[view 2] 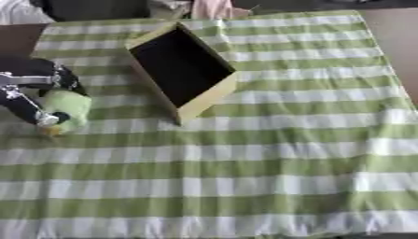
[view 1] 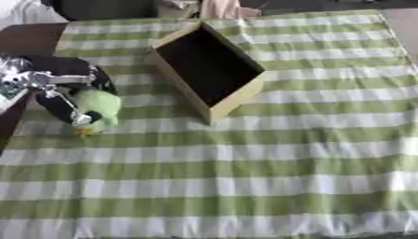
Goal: Pick up objects on the table and place them in the box.
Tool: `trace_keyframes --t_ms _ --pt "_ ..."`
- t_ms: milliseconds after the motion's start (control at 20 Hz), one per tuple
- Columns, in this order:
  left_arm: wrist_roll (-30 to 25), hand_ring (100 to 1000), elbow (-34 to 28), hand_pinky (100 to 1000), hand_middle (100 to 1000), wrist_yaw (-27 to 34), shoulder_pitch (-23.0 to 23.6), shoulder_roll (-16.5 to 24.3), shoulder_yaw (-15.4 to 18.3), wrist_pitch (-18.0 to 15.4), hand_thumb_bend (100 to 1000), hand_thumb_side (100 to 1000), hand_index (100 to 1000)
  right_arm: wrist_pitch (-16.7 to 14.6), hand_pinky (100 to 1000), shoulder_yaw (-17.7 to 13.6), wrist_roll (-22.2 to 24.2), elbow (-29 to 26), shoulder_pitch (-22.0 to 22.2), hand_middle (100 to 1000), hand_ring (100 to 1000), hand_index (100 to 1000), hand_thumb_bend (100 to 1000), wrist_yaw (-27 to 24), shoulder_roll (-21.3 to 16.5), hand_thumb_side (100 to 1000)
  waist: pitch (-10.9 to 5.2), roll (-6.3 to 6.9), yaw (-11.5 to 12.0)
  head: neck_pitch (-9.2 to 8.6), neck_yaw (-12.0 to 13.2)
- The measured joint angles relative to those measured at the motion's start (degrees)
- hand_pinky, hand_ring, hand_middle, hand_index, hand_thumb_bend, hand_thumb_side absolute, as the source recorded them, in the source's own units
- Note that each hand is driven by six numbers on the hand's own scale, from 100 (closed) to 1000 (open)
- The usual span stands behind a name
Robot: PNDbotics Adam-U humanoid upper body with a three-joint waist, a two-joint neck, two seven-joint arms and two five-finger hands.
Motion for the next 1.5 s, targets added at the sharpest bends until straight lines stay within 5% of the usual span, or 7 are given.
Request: trace_keyframes --t_ms 350,900,1500 --pt "1.3 557 0.5 324 606 0.1 -8.2 -4.1 1.4 -2.4 100 100 769 0.0 651 0.0 0.0 0.0 0.0 571 608 797 100 0.0 0.0 1000 -0.12 -0.01 0.2 0.0 0.0" --pt "-1.1 552 11.9 315 598 -1.4 -20.6 -16.8 2.6 -7.7 100 100 769 -0.1 651 0.0 0.2 0.0 0.0 570 607 797 100 -0.1 0.4 1000 -0.12 -0.08 -0.5 0.01 0.7" --pt "1.8 551 23.8 312 599 -10.3 -25.1 -27.2 6.4 -12.9 100 100 768 -0.1 650 0.4 1.0 0.0 -0.6 569 607 797 100 -0.7 1.2 1000 0.29 -0.34 -1.8 -0.08 2.4"
